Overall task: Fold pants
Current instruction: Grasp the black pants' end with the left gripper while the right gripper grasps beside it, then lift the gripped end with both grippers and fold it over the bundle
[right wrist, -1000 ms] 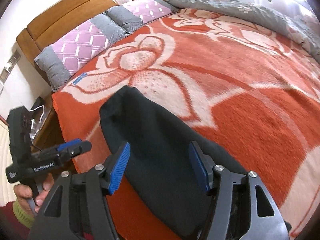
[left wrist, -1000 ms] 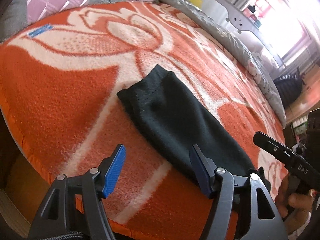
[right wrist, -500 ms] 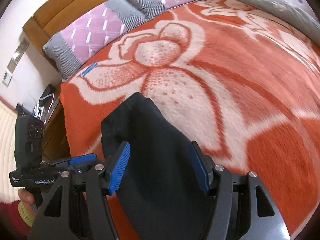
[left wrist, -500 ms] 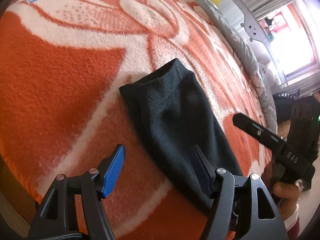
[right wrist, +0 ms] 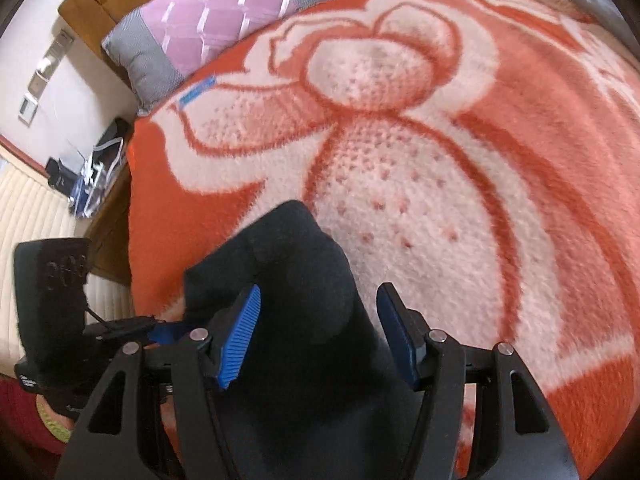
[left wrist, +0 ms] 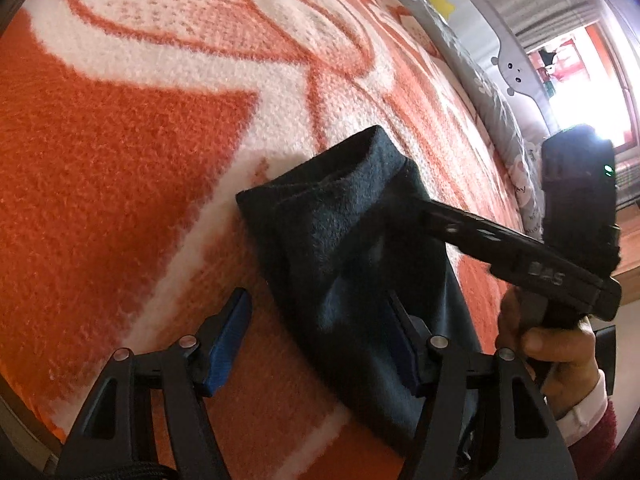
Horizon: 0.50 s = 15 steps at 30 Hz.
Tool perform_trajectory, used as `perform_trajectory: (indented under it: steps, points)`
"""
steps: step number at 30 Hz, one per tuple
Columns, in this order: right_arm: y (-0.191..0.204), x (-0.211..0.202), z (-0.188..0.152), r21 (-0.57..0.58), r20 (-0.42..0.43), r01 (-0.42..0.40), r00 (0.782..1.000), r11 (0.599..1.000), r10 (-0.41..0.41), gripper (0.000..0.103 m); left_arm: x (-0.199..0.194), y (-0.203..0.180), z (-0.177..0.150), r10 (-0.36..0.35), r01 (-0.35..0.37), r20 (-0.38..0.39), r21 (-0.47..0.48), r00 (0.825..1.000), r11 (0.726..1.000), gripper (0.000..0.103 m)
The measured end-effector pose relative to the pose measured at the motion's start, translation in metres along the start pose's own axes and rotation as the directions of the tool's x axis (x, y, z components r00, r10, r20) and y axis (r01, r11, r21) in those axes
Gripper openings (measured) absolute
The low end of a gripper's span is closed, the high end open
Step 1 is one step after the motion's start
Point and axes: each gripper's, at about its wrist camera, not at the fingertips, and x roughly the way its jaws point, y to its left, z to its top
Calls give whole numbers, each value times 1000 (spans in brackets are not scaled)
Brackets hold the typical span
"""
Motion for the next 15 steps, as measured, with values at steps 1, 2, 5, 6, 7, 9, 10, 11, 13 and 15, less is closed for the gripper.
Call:
perform_trajectory:
  steps: [1,2,5,6,7,9,10,11,13,15]
  points:
    - [-1,4,1,0,-8,-4,1000,1000,4,55,2,-1,1,8,-8,6,5,1000,1000,57]
    - [-3,7,1,3,-14,-16,1000,1000,16,49,5,-2,3,21,-22,10,12,1000,1000,49]
    - [-5,10,1,11,-11,-31,999,999,31,34,11,0,9,16,-16,9,1,1000,1000,27]
    - [-3,8,-1,5,-2,-28,1000,1000,28,30,14,1,11,-3,3,1,-8,1000,1000,23]
    - [-2,6,-3,-3,6,-25,1000,1000,25,28,15,1,12,-9,9,-1,-12,1000,1000,21]
    - [0,-2,-6,-10,31,-29,999,1000,29,23,13,-3,13,-18,18,9,2,1000,1000,16]
    - [1,-8,-8,-6,49,-34,998,999,34,23,10,-7,12,-22,22,18,15,1000,1000,16]
    - [0,-13,-10,0,66,-42,997,999,42,22,7,-11,12,-25,25,26,23,999,999,15]
    - [0,-24,-12,8,98,-58,994,998,57,21,-4,-20,10,-40,38,43,44,998,998,14]
    - [1,-40,-16,20,140,-80,987,997,76,21,-17,-31,8,-59,55,63,67,996,996,13]
